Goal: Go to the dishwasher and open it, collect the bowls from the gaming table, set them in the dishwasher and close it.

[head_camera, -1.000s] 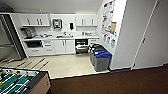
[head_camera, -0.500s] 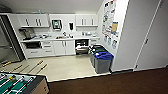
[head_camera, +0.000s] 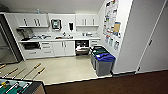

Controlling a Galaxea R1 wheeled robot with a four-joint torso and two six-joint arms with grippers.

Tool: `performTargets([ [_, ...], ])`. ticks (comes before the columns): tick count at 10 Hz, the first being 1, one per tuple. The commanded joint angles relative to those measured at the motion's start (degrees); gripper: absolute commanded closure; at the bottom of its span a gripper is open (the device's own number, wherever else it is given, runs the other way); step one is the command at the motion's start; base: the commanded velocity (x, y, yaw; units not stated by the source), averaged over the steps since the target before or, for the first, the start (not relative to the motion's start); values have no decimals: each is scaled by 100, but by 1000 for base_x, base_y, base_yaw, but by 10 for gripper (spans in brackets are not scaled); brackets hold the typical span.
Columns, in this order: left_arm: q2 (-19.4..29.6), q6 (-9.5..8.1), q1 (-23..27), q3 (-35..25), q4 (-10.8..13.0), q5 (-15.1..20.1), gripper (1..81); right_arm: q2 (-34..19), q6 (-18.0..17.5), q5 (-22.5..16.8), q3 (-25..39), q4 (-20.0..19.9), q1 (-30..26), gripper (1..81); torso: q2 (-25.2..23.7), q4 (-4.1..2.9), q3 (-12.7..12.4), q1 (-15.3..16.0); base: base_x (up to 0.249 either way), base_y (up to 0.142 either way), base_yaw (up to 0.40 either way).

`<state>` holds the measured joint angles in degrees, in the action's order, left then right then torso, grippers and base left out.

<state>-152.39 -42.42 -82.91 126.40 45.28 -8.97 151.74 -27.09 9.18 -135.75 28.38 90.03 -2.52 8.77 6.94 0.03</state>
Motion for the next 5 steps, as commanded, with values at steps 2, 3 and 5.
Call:
performTargets([
  [2, 121, -20, 279, -89, 60, 124, 811, -211, 2, -224, -3, 62, -173, 811, 0, 0, 0, 0, 218, 0, 0],
  [3, 121, -20, 279, -89, 60, 115, 811, -211, 2, -224, -3, 62, -173, 811, 0, 0, 0, 2, 218, 0, 0],
  [5, 112, -20, 279, -89, 60, 124, 811, -211, 2, -224, -11, 62, -173, 811, 0, 0, 0, 2, 218, 0, 0],
])
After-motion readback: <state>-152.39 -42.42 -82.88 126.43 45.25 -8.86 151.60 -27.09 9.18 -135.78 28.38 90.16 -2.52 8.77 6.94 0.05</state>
